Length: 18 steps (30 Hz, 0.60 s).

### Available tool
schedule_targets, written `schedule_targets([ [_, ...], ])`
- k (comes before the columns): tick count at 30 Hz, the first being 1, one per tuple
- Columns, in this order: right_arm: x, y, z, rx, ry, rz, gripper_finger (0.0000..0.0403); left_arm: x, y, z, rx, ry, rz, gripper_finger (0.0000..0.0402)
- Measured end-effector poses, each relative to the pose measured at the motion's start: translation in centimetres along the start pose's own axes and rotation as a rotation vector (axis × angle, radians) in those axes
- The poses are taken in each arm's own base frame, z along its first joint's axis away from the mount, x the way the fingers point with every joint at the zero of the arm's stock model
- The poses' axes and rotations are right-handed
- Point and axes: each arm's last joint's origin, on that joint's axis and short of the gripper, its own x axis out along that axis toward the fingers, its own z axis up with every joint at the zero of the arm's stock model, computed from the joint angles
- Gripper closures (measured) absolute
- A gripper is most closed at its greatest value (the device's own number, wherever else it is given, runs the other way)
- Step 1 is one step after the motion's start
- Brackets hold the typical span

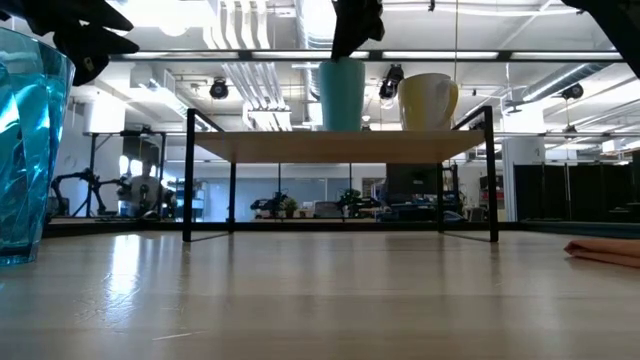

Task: Stack small to large cups/mugs on shelf
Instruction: Put the transparent blue cup on the shelf

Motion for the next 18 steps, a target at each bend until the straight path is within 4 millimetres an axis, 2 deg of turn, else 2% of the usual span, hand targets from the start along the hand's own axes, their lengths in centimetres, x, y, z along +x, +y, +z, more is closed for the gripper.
schedule_targets([
  [7, -2.3, -0.4, 0.1, 0.034, -0.107, -0.011, 0.0306, 0.1, -0.1, -0.1, 0.001, 0.026, -0.026, 0.0281],
  [13, -5.8, -0.4, -0.6, 0.108, -0.193, -0.016, 0.0278, -0.1, -0.7, -0.2, -0.090, 0.196, -0.167, 0.0281],
  [18, -8.2, 0.8, -1.4, 0.129, -0.241, 0.009, 0.0247, 0.1, -2.0, 0.4, -0.020, 0.376, -0.145, 0.0281],
])
